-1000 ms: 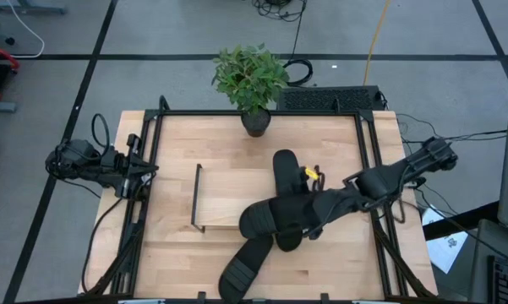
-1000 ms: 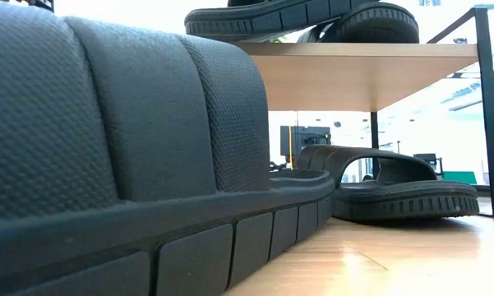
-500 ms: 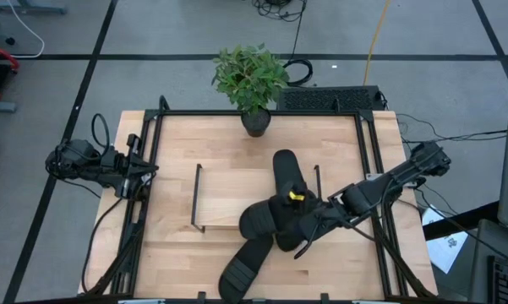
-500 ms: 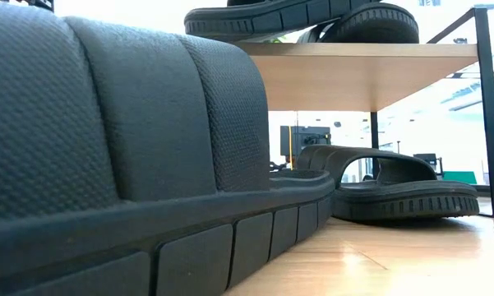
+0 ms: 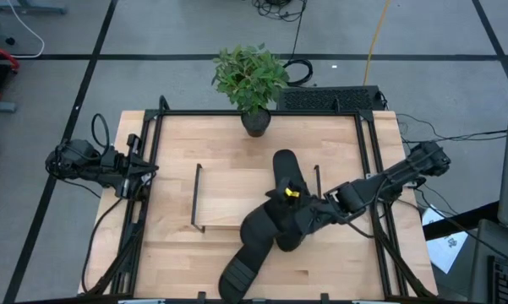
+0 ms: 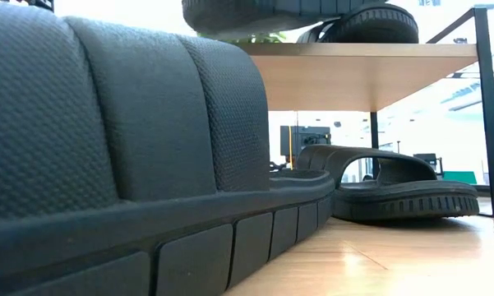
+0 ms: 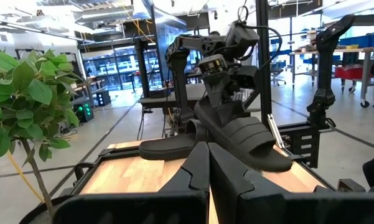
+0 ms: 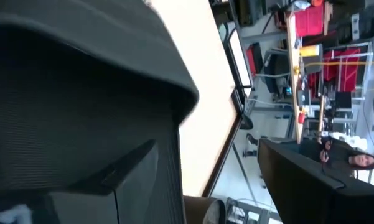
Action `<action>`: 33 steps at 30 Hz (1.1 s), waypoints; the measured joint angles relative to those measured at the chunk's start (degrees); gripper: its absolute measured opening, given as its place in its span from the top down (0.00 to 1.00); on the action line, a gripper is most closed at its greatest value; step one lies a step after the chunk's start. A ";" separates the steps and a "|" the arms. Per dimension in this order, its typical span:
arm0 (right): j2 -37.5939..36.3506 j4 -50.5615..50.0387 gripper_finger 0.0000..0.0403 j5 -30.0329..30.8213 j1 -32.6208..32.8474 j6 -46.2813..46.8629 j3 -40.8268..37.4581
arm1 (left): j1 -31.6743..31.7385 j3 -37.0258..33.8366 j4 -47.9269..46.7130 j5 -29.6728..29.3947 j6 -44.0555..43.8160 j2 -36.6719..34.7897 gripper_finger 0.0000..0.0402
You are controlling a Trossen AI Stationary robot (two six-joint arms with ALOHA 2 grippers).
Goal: Pick and place slides into the shelf
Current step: Adjust the black slipper on the shelf
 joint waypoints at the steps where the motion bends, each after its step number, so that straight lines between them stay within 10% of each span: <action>1: -0.01 0.45 0.34 -0.03 -0.42 -0.14 -0.26 | 0.00 0.00 -0.01 0.00 0.00 0.00 0.99; 33: -0.01 3.21 0.36 -10.37 -11.70 15.73 -0.57 | 0.00 0.00 0.02 -0.02 -0.01 0.00 0.99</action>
